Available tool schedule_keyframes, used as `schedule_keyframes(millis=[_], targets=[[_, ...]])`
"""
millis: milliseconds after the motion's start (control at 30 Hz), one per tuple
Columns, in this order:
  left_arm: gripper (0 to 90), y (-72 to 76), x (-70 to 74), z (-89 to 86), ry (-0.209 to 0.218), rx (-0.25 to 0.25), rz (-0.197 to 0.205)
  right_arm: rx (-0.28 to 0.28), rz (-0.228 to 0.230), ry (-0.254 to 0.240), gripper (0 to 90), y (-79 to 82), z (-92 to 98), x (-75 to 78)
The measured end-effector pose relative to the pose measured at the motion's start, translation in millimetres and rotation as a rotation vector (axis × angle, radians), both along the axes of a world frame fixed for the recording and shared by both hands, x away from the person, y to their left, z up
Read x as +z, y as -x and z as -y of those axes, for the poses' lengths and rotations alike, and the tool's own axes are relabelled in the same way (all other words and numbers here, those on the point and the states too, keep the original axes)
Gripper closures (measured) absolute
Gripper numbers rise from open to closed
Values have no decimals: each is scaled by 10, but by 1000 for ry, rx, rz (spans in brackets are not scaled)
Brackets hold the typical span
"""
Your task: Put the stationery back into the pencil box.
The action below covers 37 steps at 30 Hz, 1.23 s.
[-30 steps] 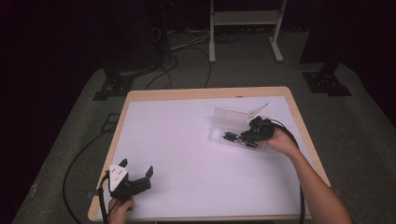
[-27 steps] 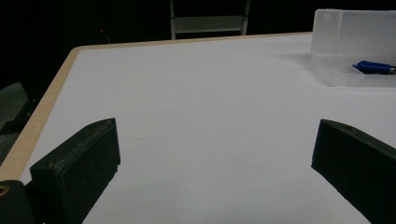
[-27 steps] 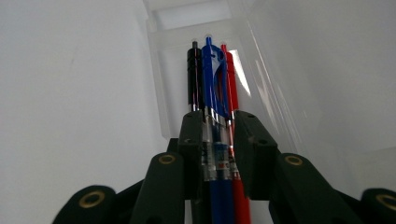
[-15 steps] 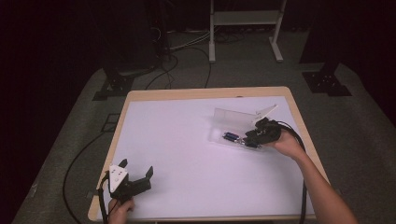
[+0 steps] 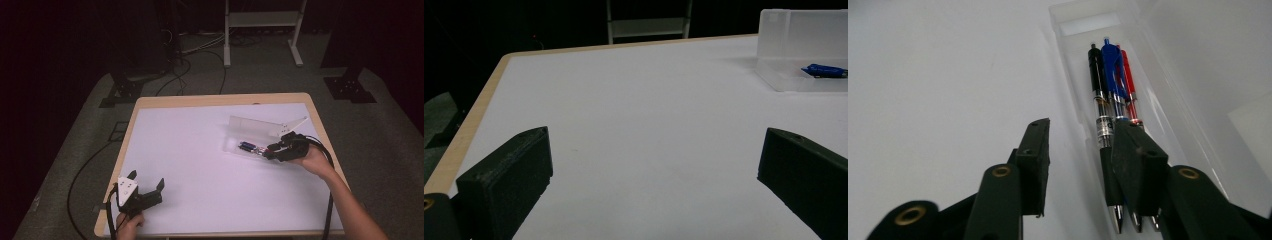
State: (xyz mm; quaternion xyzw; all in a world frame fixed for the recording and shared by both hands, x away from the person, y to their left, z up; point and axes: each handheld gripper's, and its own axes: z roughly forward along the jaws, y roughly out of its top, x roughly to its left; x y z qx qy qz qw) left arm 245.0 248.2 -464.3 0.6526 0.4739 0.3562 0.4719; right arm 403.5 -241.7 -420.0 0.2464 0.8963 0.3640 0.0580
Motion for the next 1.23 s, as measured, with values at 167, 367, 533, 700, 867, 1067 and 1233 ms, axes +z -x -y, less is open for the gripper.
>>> schedule_keyframes(millis=[167,367,533,700,867,1067,1233], targets=[[4,1,0,1,4,-1,1,1,-5,-21,543,90,37,-1],[4,0,0,1,4,-1,1,3,-6,-36,505,190,88,-17],[4,2,1,3,1,-1,0,7,-8,-35,485,275,120,-47],[4,2,0,4,-1,-1,1,4,-11,-39,470,360,165,-93],[4,3,2,2,1,0,-1,5,-11,-42,458,456,206,-126],[4,6,0,5,-5,-2,4,7,-10,-45,428,602,238,-164],[4,-2,1,1,-1,-6,-3,1,-2,-29,392,742,231,-154]])
